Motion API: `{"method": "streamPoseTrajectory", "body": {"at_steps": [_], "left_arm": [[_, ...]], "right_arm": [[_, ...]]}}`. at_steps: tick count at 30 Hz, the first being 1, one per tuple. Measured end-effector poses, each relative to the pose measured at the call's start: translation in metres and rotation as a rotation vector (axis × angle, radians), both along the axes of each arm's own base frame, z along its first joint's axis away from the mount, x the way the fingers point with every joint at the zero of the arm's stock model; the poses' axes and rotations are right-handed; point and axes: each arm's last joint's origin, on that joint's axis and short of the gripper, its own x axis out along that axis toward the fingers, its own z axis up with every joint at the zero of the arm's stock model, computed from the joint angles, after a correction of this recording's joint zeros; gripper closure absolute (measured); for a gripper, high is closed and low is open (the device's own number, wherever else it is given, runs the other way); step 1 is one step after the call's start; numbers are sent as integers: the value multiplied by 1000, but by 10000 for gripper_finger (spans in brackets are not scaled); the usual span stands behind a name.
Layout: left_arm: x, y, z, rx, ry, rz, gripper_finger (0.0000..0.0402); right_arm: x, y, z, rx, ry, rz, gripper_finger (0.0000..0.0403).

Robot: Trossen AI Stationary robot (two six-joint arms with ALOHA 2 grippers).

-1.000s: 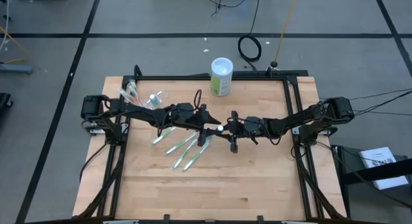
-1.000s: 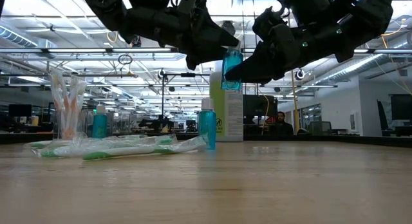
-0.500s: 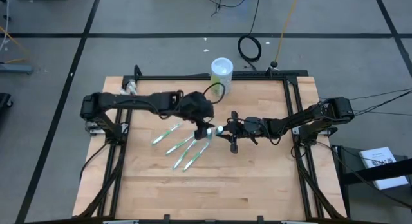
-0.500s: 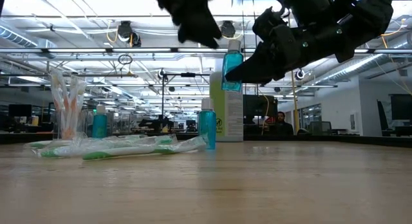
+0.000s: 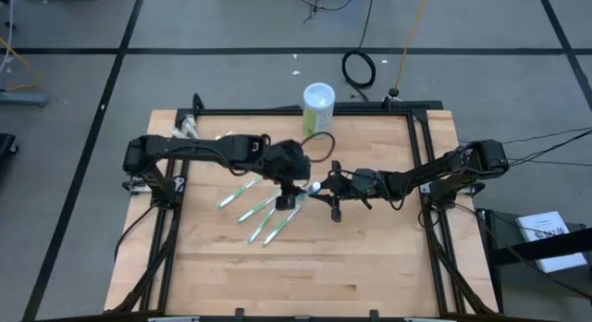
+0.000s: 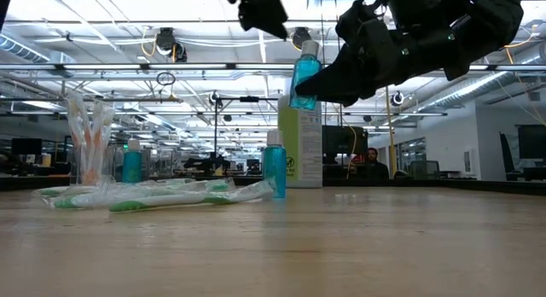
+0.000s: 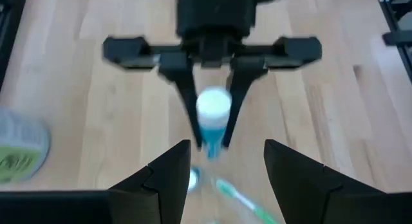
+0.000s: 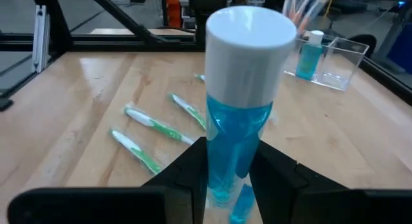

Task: Pick & Place toothbrushing station
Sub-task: Put the blue mouthwash into the middle section of the transparent organizer

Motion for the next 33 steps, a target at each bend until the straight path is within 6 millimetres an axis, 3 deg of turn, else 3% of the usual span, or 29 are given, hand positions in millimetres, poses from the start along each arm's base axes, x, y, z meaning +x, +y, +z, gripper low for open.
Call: {"method": "streamPoseTrajectory", "body": {"at_steps": [7, 11, 24, 33], "left_arm": [[10, -11, -24, -3, 100, -22, 202], [13, -14, -28, -5, 104, -26, 202], [26, -16, -17, -16, -67, -21, 202], [28, -14, -23, -6, -46, -3, 202]], "right_arm": [[2, 11, 1, 14, -12, 34, 312], [3, 16, 4, 15, -22, 50, 312], [3, 19, -3, 22, 13, 52, 312], [3, 18, -3, 19, 3, 50, 312]]}}
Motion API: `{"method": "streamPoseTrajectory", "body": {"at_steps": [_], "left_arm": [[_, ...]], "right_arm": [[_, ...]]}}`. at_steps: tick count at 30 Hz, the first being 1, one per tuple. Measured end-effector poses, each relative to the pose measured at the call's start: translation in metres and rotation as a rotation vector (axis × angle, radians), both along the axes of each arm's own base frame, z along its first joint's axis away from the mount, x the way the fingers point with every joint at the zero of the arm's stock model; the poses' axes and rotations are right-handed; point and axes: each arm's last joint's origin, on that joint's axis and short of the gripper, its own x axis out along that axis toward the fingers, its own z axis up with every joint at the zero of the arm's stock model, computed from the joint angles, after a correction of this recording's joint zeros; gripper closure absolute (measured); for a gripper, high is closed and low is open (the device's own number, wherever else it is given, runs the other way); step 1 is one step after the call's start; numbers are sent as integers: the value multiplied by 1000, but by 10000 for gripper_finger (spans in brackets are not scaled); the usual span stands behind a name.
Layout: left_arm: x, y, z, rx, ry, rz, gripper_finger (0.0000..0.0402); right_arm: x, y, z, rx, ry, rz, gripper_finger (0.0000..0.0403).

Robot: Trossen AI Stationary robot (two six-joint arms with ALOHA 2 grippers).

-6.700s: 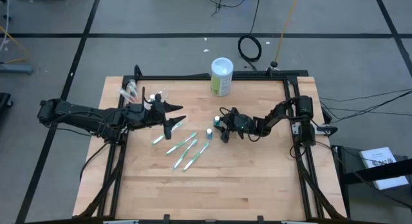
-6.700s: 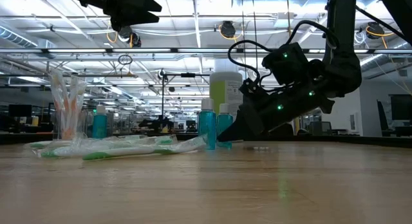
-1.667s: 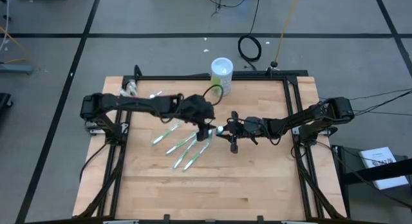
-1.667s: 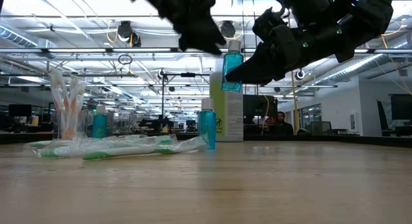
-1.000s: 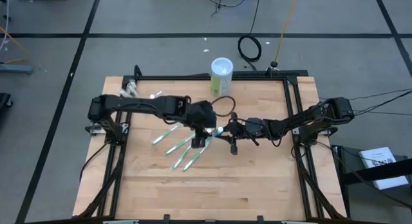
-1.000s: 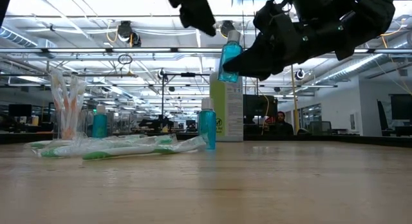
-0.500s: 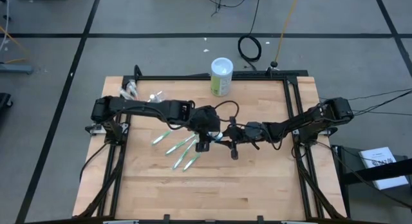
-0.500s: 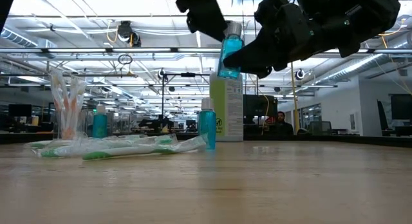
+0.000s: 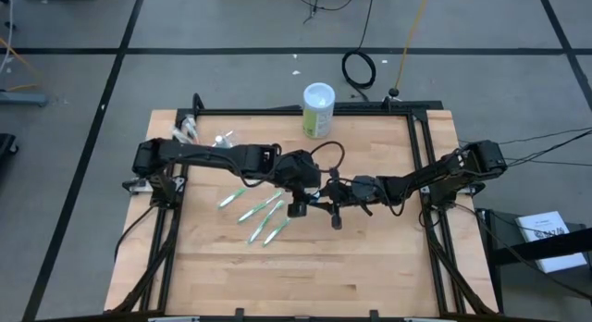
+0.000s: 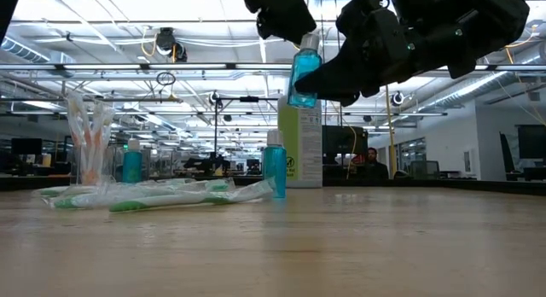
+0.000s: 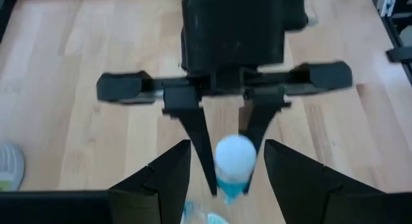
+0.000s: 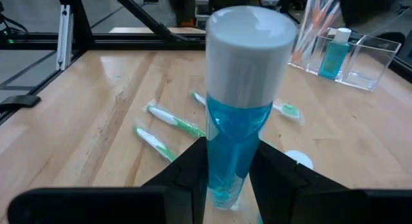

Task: Pick & Place toothbrushing station
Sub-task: Put the blue mouthwash into the middle section of the transparent organizer

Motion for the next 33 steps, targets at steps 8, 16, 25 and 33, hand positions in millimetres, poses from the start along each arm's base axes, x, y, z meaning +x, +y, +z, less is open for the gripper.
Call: {"method": "streamPoseTrajectory", "body": {"at_steps": [8, 16, 25, 33], "left_arm": [[8, -1, -19, 4, 60, 8, 202], [4, -1, -11, -6, 52, 19, 202], [2, -1, -9, -3, 47, 17, 202], [5, -2, -6, -32, 3, -11, 204]], "right_arm": [[0, 0, 0, 0, -2, 0, 312], [0, 0, -1, -1, 11, 2, 312], [0, 0, -1, -2, 13, 0, 312], [0, 0, -1, -2, 13, 0, 312]]}}
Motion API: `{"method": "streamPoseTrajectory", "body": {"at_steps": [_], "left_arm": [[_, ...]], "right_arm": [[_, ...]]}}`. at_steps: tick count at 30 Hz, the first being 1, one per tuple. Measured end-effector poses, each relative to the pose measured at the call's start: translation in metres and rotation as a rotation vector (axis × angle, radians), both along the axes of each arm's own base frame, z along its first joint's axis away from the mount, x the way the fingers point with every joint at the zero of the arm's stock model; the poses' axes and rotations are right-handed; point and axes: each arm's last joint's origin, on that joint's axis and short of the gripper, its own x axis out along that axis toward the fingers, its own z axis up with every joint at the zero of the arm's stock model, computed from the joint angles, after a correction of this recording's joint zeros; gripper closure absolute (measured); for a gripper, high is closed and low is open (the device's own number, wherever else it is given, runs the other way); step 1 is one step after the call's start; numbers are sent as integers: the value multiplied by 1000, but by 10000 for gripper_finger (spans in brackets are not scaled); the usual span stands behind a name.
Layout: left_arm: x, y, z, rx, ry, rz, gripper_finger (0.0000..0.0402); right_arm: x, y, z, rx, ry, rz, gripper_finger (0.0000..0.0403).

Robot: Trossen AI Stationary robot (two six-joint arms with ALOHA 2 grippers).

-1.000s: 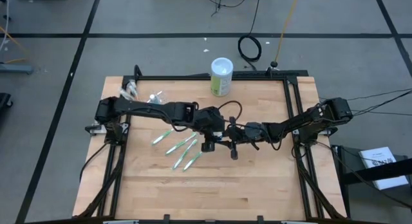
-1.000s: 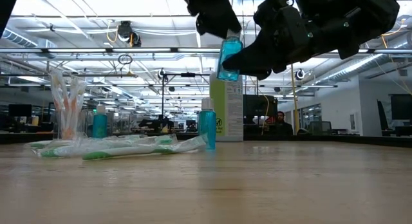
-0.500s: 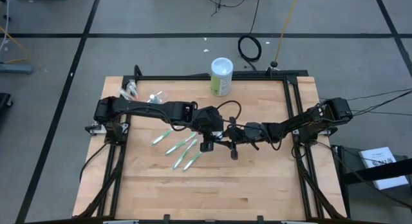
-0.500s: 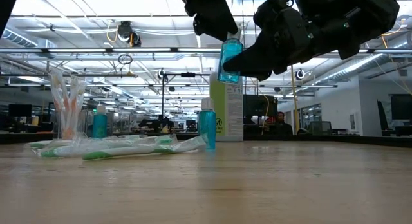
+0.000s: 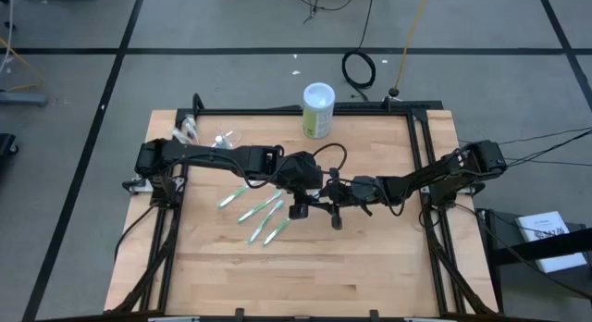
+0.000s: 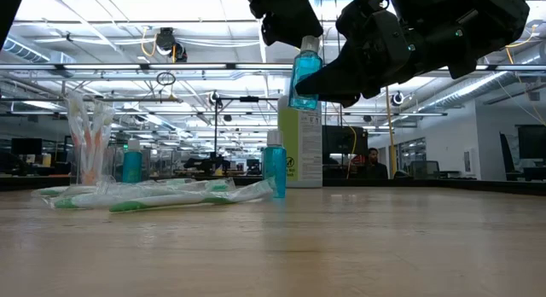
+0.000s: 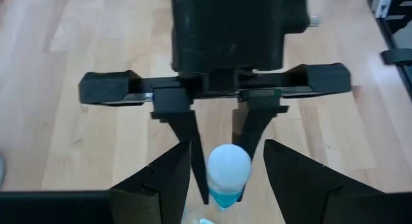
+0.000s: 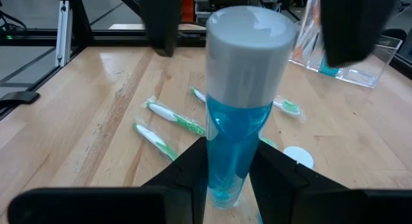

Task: Pick & Place toothbrushing station
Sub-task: Put the blue mouthwash into the middle section of the transparent organizer

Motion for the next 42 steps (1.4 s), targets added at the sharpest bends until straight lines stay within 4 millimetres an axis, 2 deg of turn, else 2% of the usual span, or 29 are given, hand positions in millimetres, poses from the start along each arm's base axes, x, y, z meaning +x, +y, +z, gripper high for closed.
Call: {"method": "streamPoseTrajectory", "body": {"at_steps": [10, 21, 30, 33, 37, 42], "left_arm": [[-2, 0, -2, -20, 33, 9, 272], [-1, 0, -3, -25, 39, 9, 281], [-2, 0, -4, -8, 39, 27, 320], [-2, 0, -4, -8, 39, 27, 322], [-2, 0, -3, -7, 39, 26, 315], [-6, 1, 2, 17, 33, 41, 313]], "right_arm": [[0, 0, 0, 0, 2, 0, 312], [0, 0, 0, 0, 2, 1, 312], [0, 0, 0, 1, 4, -1, 312], [0, 0, 0, 1, 4, 0, 311], [0, 0, -1, 0, 6, 2, 291], [0, 0, -1, -3, 16, 3, 233]]}}
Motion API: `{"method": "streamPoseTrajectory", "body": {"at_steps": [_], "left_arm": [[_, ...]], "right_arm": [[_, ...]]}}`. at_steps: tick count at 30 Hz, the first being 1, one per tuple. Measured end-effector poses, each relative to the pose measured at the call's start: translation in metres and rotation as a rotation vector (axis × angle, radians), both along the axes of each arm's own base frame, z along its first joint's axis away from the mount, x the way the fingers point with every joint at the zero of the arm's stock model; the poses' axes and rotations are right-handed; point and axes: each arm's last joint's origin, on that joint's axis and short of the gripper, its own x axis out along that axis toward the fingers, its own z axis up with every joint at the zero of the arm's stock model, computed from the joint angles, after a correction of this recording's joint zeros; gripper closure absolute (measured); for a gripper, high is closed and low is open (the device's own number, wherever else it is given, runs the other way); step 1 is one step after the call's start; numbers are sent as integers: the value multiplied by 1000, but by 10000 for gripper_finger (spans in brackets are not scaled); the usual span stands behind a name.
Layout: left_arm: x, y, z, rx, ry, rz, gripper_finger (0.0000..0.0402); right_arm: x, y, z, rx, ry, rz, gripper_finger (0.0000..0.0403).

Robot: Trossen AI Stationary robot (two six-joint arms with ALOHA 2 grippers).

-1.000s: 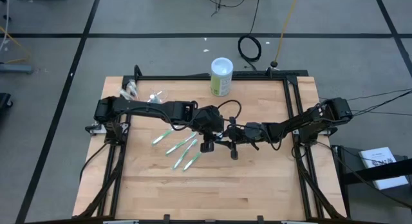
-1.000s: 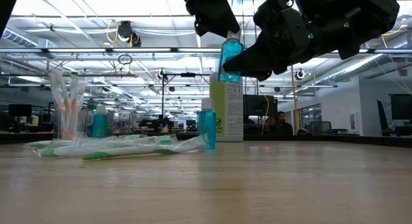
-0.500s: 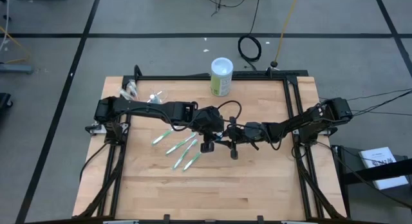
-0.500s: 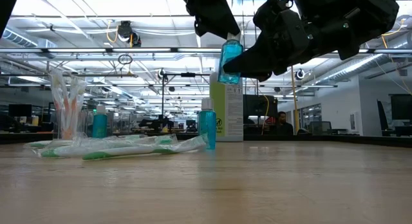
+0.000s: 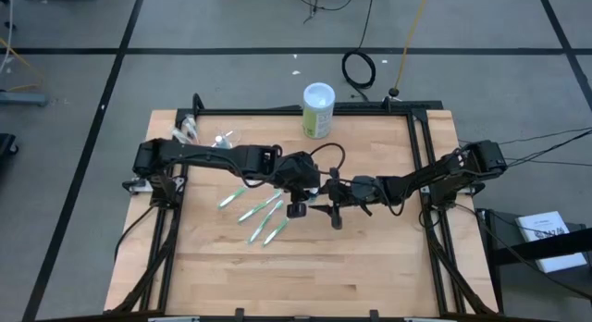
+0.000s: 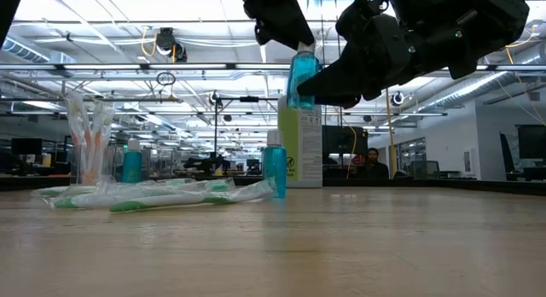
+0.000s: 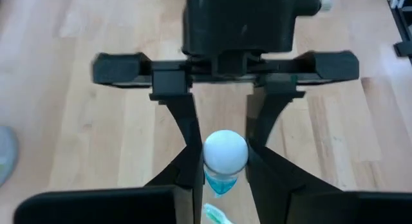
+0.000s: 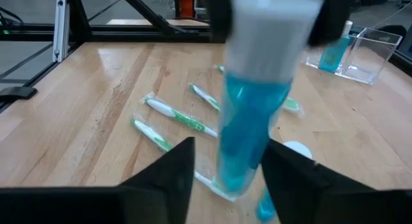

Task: Pick & Place toothbrushing station
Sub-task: Put the blue mouthwash into the middle section of the transparent organizer

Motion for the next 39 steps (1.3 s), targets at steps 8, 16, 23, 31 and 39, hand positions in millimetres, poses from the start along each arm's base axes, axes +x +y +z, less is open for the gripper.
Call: {"method": "streamPoseTrajectory", "body": {"at_steps": [8, 16, 23, 31, 39], "left_arm": [[-22, 3, 26, 69, -23, 72, 312], [-64, 11, 68, 161, -82, 250, 312], [-99, 19, 84, 236, -50, 473, 312], [-131, 28, 86, 249, -37, 625, 312], [-171, 38, 55, 200, -116, 695, 312]], "right_arm": [[-3, -1, 2, -3, 34, -8, 148], [-14, -6, 13, -8, 83, -21, 120], [-29, -7, 28, -11, 112, -21, 124], [-50, -12, 46, -48, 139, -113, 125], [-62, -13, 54, -29, 151, -122, 124]]}}
